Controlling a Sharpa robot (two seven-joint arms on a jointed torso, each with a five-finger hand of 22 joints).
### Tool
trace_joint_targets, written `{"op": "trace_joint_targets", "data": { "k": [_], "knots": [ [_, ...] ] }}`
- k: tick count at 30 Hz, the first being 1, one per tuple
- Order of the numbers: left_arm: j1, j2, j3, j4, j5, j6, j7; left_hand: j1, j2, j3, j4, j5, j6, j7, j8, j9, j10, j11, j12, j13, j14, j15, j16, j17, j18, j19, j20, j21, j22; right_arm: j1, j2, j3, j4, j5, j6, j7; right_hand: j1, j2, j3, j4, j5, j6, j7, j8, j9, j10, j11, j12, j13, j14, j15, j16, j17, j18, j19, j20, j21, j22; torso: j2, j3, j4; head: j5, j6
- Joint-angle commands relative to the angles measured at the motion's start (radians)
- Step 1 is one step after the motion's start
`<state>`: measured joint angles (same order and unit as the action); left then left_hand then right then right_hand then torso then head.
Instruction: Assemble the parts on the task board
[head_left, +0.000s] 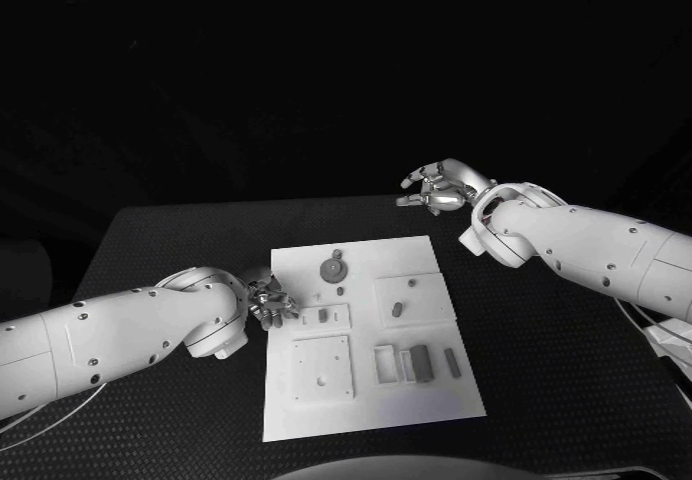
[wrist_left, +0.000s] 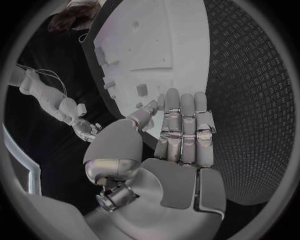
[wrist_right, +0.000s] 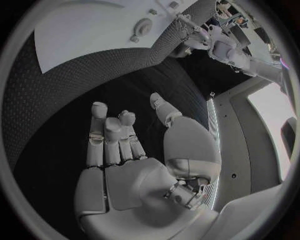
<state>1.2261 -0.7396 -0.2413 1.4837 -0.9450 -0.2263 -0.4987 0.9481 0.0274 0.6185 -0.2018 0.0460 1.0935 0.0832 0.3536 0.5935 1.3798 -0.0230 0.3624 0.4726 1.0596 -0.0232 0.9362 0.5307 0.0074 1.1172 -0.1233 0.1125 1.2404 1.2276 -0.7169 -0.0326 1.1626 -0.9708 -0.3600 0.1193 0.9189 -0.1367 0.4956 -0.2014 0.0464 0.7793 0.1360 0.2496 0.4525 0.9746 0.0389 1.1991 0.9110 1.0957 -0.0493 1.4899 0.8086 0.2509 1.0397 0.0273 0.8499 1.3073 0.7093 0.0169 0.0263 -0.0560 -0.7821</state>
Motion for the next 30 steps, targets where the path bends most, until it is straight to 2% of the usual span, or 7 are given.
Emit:
{"op": "trace_joint_targets", "data": {
  "k": [1,6,10,12,13,21,30],
  "knots": [
    [-0.008,0.007,0.0,0.007,-0.05,-0.033,-0.013,-0.014,-0.003,0.003,0.0,0.003,0.027,-0.019,0.007,0.003,0.008,-0.003,0.004,0.003,0.012,-0.003,-0.003,0.003,0.004,0.011,0.0,0.007,0.004,-0.001,0.0,0.0,0.003,-0.011,0.012,0.005,-0.01,-0.001,0.001,-0.001,0.004,0.04,0.038,-0.006,-0.001,-0.074,0.022,0.002,-0.001,-0.007,0.002,-0.004,-0.001,0.011,-0.007,-0.001,-0.007,0.019,0.001,0.0003,-0.0001,0.003,-0.001],
    [-0.013,0.014,0.0,0.012,-0.072,-0.038,-0.013,-0.022,-0.004,0.001,0.005,0.002,0.033,-0.022,0.01,0.004,0.016,-0.006,0.007,0.006,0.02,-0.005,-0.001,0.007,0.006,0.018,-0.002,0.01,0.01,-0.001,0.0,0.0,0.003,-0.011,0.012,0.005,-0.01,-0.001,0.001,-0.001,0.004,0.04,0.038,-0.006,-0.002,-0.074,0.022,0.002,-0.001,-0.007,0.002,-0.004,-0.001,0.011,-0.007,-0.001,-0.007,0.019,0.001,-0.0005,-0.0002,0.002,-0.007],
    [-0.015,0.02,0.0,0.015,-0.09,-0.049,-0.023,-0.028,-0.005,0.001,0.009,0.002,0.04,-0.025,0.013,0.006,0.023,-0.01,0.011,0.01,0.027,-0.008,0.002,0.011,0.007,0.024,-0.005,0.014,0.016,-0.002,0.001,0.0,0.004,-0.011,0.012,0.005,-0.01,-0.001,0.001,-0.001,0.004,0.04,0.038,-0.006,-0.002,-0.074,0.022,0.002,-0.002,-0.007,0.002,-0.004,-0.001,0.011,-0.007,-0.001,-0.007,0.019,0.001,-0.0006,0.0,-0.001,-0.005],
    [-0.015,0.024,0.0,0.015,-0.101,-0.049,-0.036,-0.029,-0.006,0.001,0.01,0.002,0.044,-0.027,0.016,0.008,0.027,-0.012,0.015,0.013,0.032,-0.01,0.004,0.014,0.008,0.027,-0.007,0.016,0.02,-0.002,0.0,0.0,0.004,-0.011,0.013,0.005,-0.01,-0.001,0.001,-0.002,0.004,0.04,0.038,-0.006,-0.002,-0.074,0.022,0.003,-0.002,-0.007,0.002,-0.004,-0.001,0.011,-0.007,-0.001,-0.007,0.019,0.001,-0.0007,-0.0001,-0.001,-0.009],
    [-0.015,0.026,0.0,0.016,-0.101,-0.046,-0.039,-0.028,-0.007,0.002,0.009,0.002,0.046,-0.029,0.017,0.009,0.03,-0.014,0.017,0.015,0.034,-0.011,0.006,0.016,0.008,0.03,-0.008,0.017,0.023,-0.002,0.0,0.0,0.005,-0.011,0.013,0.005,-0.01,0.0,0.001,-0.002,0.004,0.04,0.038,-0.006,-0.002,-0.074,0.022,0.003,-0.002,-0.007,0.002,-0.004,-0.001,0.011,-0.007,-0.001,-0.007,0.019,0.001,-0.0007,0.0002,-0.001,-0.004],
    [-0.017,0.034,0.0,0.016,-0.111,-0.039,-0.048,-0.028,-0.01,0.004,0.011,0.002,0.05,-0.031,0.02,0.012,0.034,-0.017,0.024,0.02,0.039,-0.013,0.01,0.022,0.009,0.034,-0.01,0.021,0.031,-0.003,0.001,0.0,0.005,-0.013,0.015,0.004,-0.01,0.0,0.002,-0.002,0.004,0.04,0.038,-0.006,-0.002,-0.074,0.022,0.003,-0.002,-0.007,0.002,-0.005,-0.001,0.011,-0.007,-0.001,-0.007,0.019,0.001,-0.0005,0.0,-0.005,-0.009],
    [-0.018,0.038,0.0,0.013,-0.119,-0.027,-0.054,-0.032,-0.012,0.004,0.015,0.002,0.056,-0.034,0.024,0.016,0.038,-0.02,0.032,0.026,0.043,-0.015,0.017,0.028,0.009,0.039,-0.012,0.025,0.039,-0.003,0.001,0.0,0.007,-0.013,0.014,0.004,-0.01,0.0,0.002,-0.002,0.004,0.04,0.038,-0.006,-0.002,-0.074,0.022,0.003,-0.002,-0.007,0.002,-0.005,-0.001,0.011,-0.007,-0.001,-0.007,0.019,0.001,0.0,-0.0001,-0.003,-0.009]
  ]
}}
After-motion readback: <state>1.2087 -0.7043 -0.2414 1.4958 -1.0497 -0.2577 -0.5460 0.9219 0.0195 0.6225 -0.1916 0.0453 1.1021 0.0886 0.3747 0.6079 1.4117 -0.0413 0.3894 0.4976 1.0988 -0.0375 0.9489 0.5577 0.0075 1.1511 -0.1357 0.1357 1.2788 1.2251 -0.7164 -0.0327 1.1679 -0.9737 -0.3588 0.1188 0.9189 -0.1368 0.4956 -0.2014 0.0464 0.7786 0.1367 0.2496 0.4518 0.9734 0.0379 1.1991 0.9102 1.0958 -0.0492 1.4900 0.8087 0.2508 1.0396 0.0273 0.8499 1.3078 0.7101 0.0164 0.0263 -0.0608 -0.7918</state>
